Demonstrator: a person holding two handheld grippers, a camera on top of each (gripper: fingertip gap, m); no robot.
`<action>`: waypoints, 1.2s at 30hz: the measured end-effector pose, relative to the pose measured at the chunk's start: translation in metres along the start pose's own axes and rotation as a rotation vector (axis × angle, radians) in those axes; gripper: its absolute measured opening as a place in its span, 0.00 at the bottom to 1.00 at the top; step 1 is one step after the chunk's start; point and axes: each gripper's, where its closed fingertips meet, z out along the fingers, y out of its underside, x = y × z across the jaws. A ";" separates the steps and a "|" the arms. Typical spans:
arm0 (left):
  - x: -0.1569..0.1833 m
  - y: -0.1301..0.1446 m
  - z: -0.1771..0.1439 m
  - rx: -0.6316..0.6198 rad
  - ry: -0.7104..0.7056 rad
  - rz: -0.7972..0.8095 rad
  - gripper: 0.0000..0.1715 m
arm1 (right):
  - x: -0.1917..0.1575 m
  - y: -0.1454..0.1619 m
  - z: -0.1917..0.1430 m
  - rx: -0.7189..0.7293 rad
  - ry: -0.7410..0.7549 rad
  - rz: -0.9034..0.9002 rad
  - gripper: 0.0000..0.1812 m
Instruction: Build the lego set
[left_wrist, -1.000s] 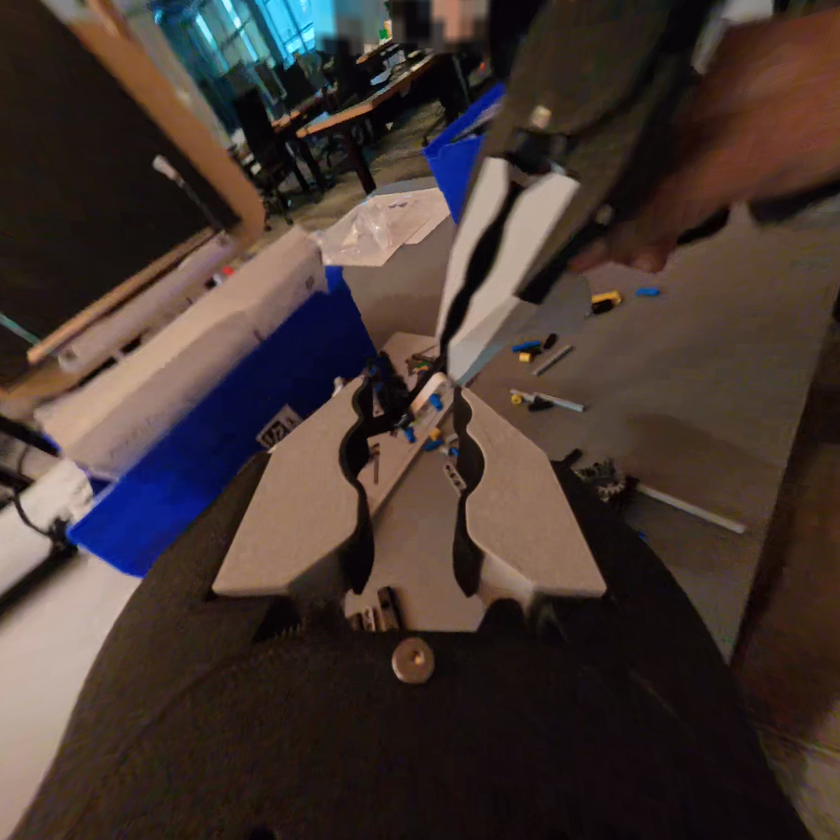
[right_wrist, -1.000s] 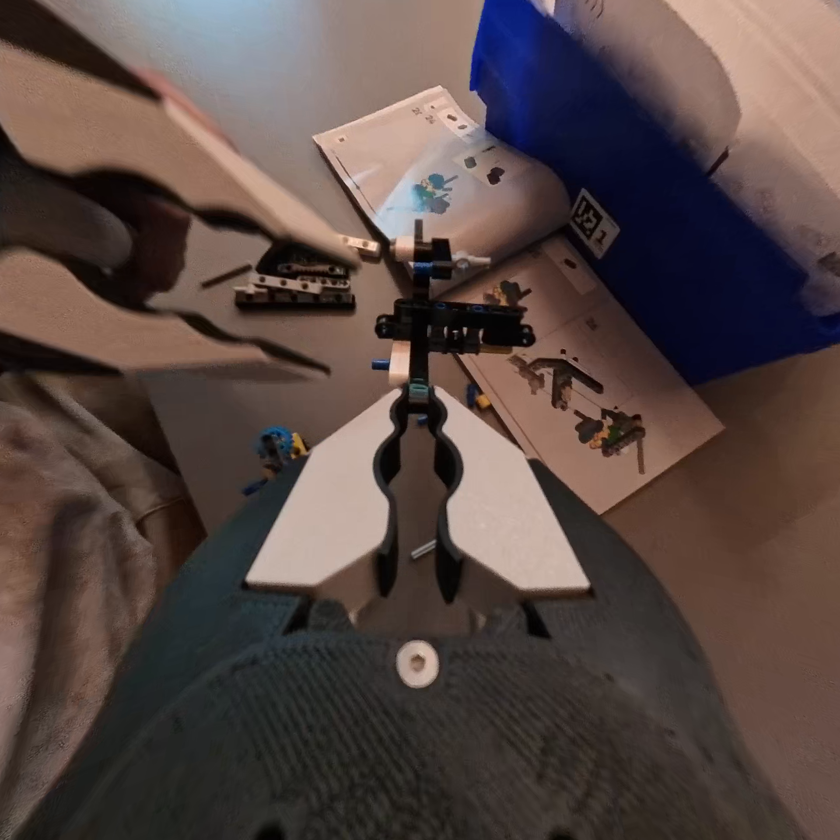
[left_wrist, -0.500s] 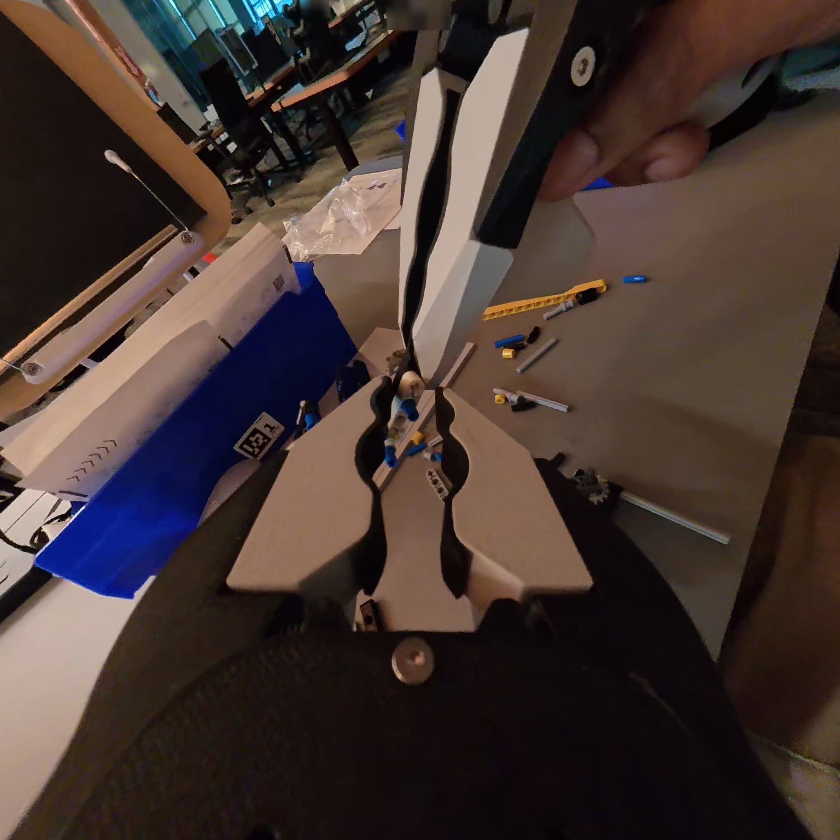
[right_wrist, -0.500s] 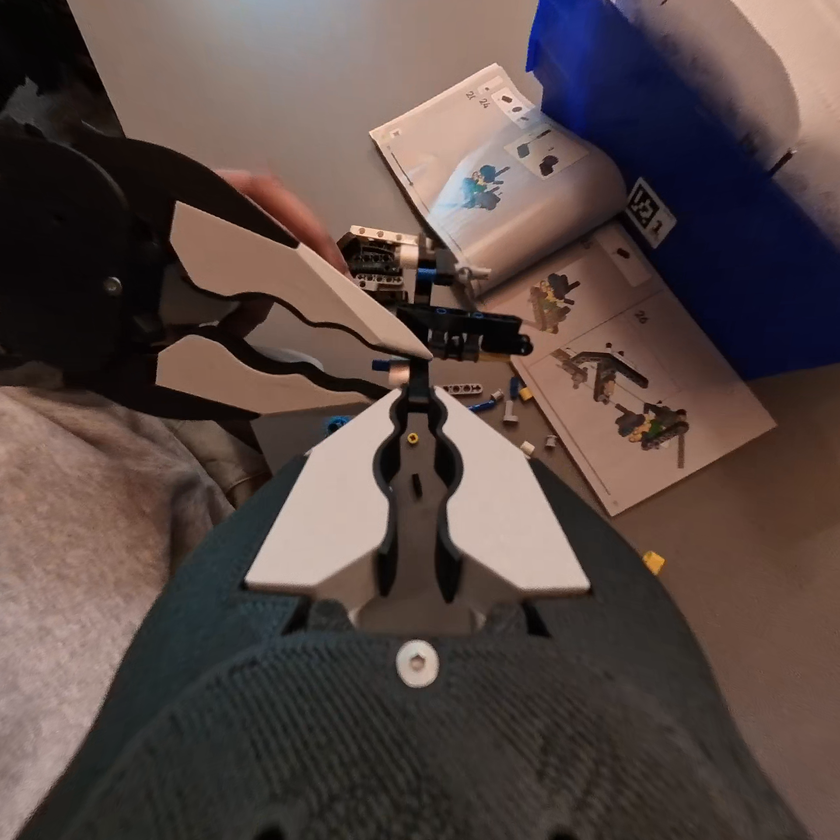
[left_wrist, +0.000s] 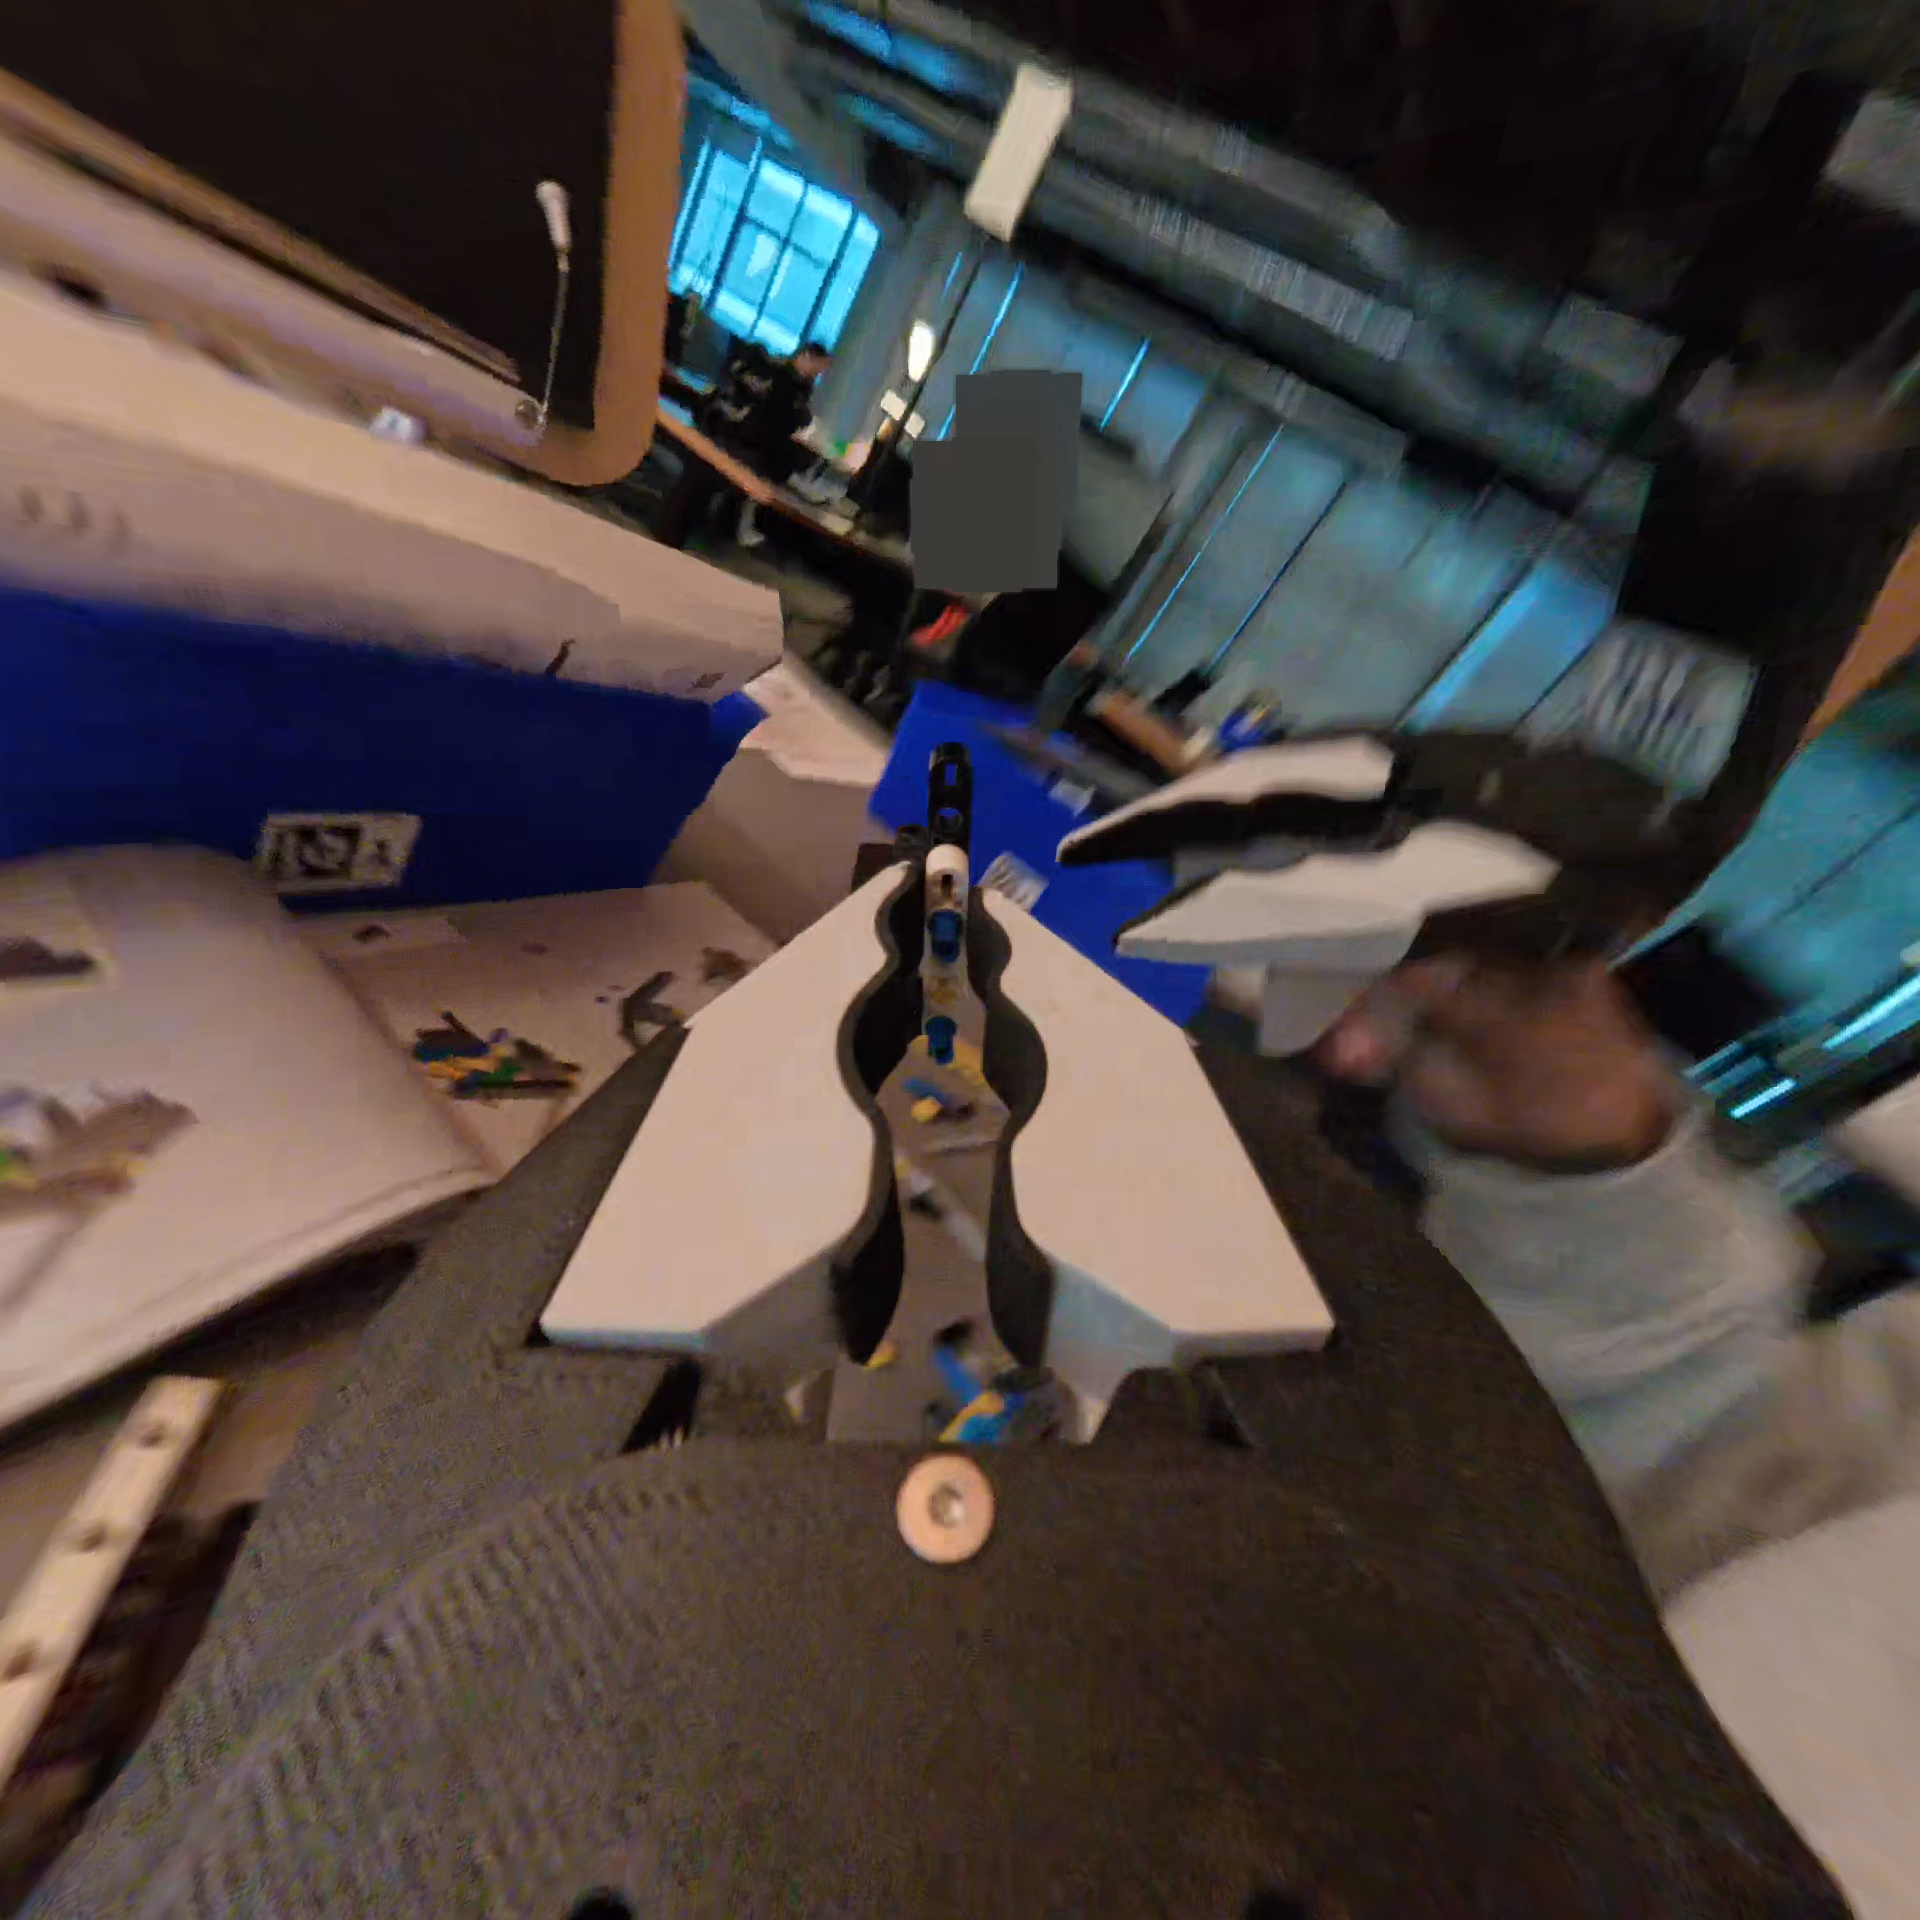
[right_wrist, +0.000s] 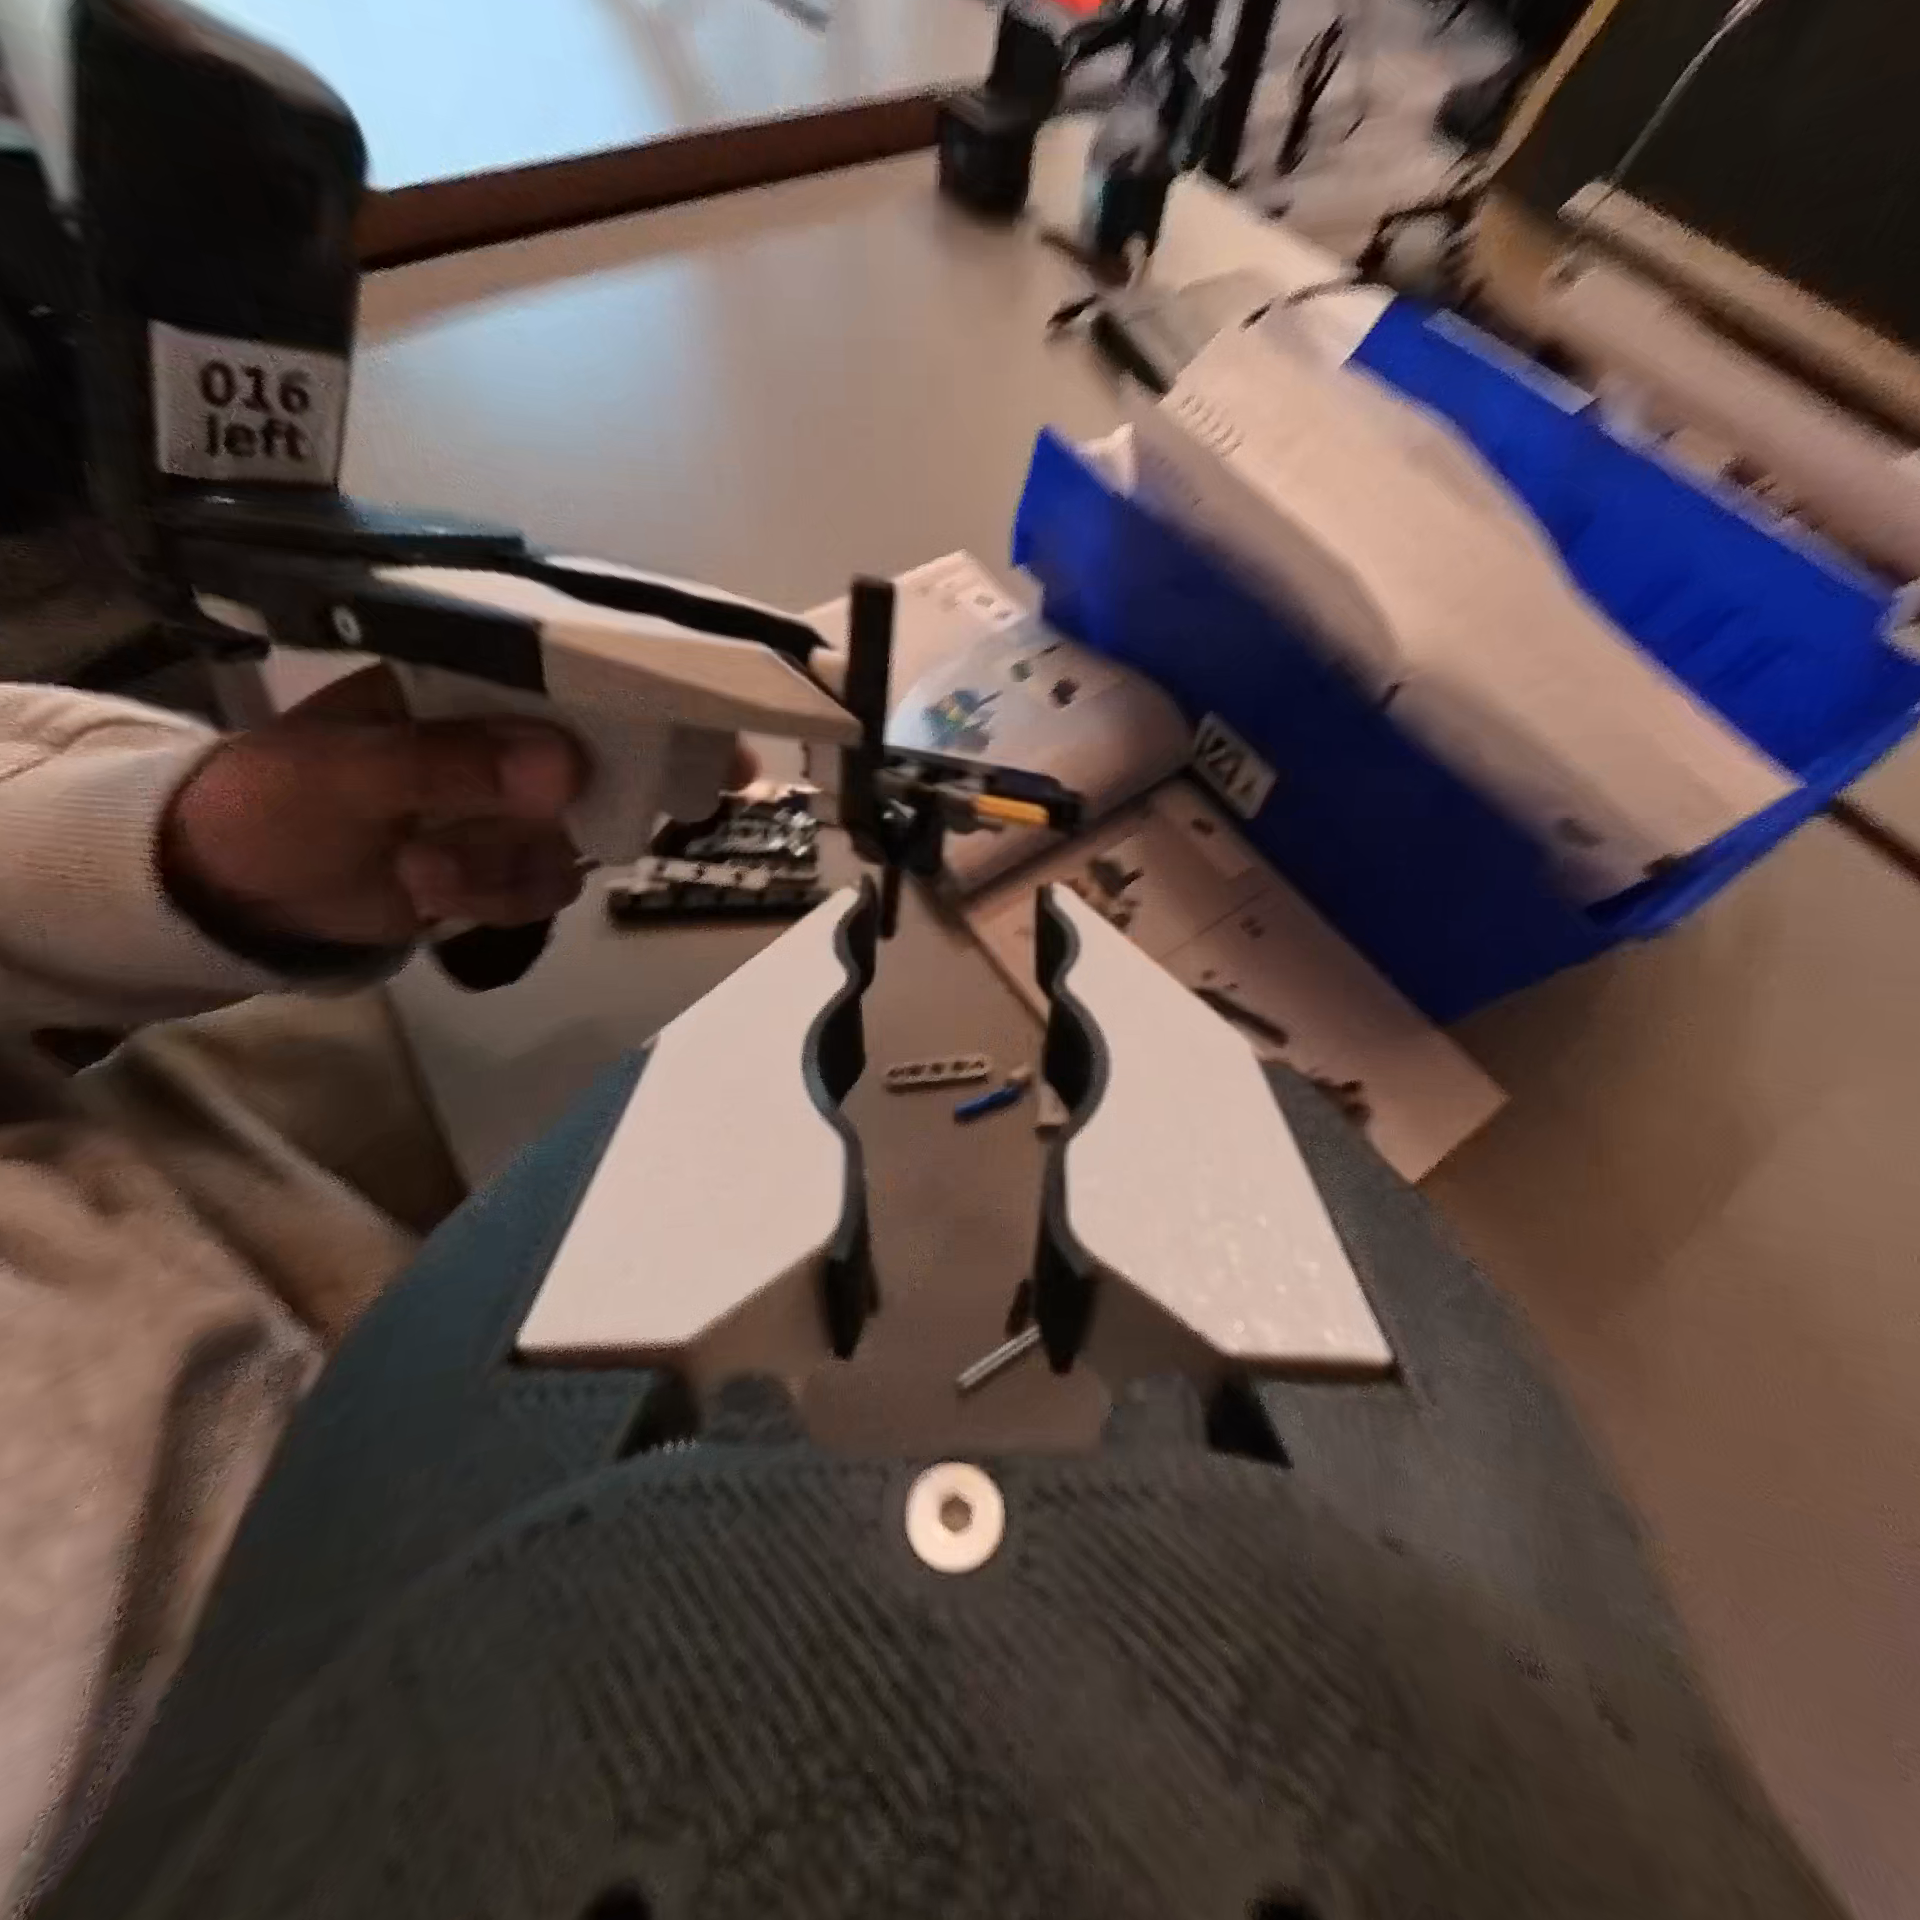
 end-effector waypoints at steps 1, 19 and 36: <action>-0.004 -0.008 -0.005 0.051 0.044 -0.151 0.03 | 0.004 -0.005 -0.002 0.040 0.041 -0.019 0.17; 0.004 -0.006 -0.012 0.217 0.239 -0.914 0.03 | -0.029 -0.001 0.031 0.204 0.272 -0.343 0.04; 0.014 0.045 -0.023 0.018 0.193 -0.250 0.22 | 0.003 0.030 -0.017 0.364 -0.397 0.527 0.03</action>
